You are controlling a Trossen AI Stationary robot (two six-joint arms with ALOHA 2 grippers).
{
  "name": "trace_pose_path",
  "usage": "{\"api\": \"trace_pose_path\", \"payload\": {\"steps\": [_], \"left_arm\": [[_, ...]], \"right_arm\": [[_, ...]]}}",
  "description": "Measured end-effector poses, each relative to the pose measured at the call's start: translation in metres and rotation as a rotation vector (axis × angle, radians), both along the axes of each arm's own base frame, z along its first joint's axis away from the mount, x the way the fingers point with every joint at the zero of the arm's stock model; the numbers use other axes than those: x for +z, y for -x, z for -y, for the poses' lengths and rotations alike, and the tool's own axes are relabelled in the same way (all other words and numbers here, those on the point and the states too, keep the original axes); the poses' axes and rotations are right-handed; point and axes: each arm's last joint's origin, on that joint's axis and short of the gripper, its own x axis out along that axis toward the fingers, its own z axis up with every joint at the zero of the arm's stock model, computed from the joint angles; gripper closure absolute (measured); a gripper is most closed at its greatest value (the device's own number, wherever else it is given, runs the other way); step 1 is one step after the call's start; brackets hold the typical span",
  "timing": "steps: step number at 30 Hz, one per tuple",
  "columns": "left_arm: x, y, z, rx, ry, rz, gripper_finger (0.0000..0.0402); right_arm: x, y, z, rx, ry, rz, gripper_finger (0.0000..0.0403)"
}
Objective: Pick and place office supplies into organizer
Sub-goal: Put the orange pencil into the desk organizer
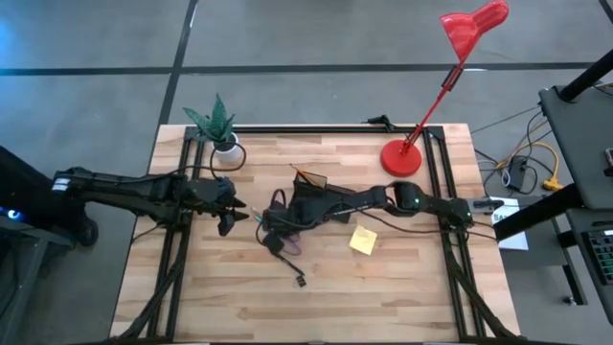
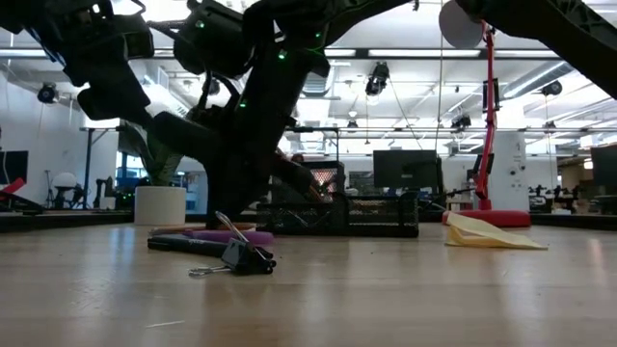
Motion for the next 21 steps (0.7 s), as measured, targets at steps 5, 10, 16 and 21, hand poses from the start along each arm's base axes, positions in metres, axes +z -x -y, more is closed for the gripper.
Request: {"api": "trace_pose_path", "payload": {"steps": [5,10,16,21], "left_arm": [[0.0,0.0,0.0,0.0,0.0,0.001,0.0219],[0.0,0.0,0.0,0.0,0.0,0.001,0.0219],[0.005,0.001,0.0,-0.003,-0.003,0.02,0.0219],[0.019,0.001,-0.001,-0.019,-0.053,0.07,0.0219]], "right_arm": [[0.022,-0.006,-0.002,-0.077,0.088,0.087,0.0391],[0.043,-0.01,-0.01,-0.192,0.185,0.174,0.0394],[0.067,0.007,-0.02,-0.412,0.357,0.217,0.0394],[0.084,0.03,-0.017,-0.566,0.468,0.19,0.0395]]}}
